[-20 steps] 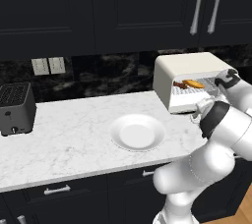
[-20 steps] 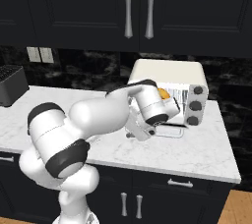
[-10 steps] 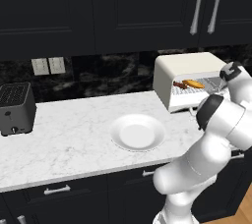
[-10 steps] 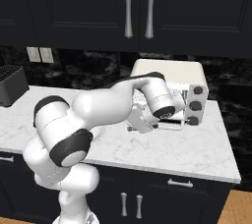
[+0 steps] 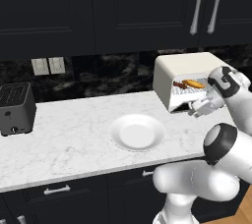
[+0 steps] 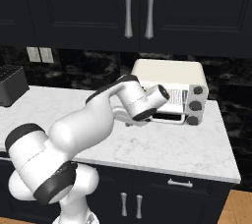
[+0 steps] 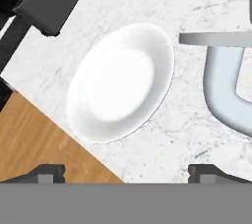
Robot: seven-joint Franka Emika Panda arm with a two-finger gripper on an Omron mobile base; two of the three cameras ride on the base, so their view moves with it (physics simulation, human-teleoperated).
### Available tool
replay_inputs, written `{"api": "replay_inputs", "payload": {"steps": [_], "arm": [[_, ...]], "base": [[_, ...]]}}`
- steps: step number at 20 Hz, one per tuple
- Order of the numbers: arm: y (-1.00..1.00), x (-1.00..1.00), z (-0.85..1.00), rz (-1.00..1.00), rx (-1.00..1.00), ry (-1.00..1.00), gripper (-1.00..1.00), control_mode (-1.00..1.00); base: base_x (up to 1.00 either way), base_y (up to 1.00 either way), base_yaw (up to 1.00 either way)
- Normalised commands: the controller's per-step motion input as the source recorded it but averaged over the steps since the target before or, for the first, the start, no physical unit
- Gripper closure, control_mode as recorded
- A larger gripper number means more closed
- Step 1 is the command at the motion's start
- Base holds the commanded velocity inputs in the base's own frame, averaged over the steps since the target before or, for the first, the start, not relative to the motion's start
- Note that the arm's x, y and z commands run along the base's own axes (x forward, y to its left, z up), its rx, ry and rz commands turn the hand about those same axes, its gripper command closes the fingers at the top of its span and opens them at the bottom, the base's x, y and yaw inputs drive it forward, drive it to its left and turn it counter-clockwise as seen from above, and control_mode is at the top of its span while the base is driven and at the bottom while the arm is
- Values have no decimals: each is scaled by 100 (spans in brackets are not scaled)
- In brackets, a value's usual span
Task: Pick up the kebab skewer and baguette bread, and place them inside the toaster oven. Close the toaster oven door and start by setting the timer.
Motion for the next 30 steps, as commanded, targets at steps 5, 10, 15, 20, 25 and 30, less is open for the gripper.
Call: {"api": "replay_inputs", "payload": {"steps": [5,10,15,20,25,30], "arm": [[33,70,6,-26,-32,-9,-100,-100],[0,64,9,-22,-24,-1,-100,-100],[-6,90,16,-17,-22,0,-100,-100],[-9,57,9,-9,-18,0,-100,-100],[-1,21,0,-6,-16,0,-100,-100],[-1,56,0,-3,-15,0,-100,-100]], "base": [[0,0,0],[0,0,0],[0,0,0],[0,0,0],[0,0,0],[0,0,0]]}}
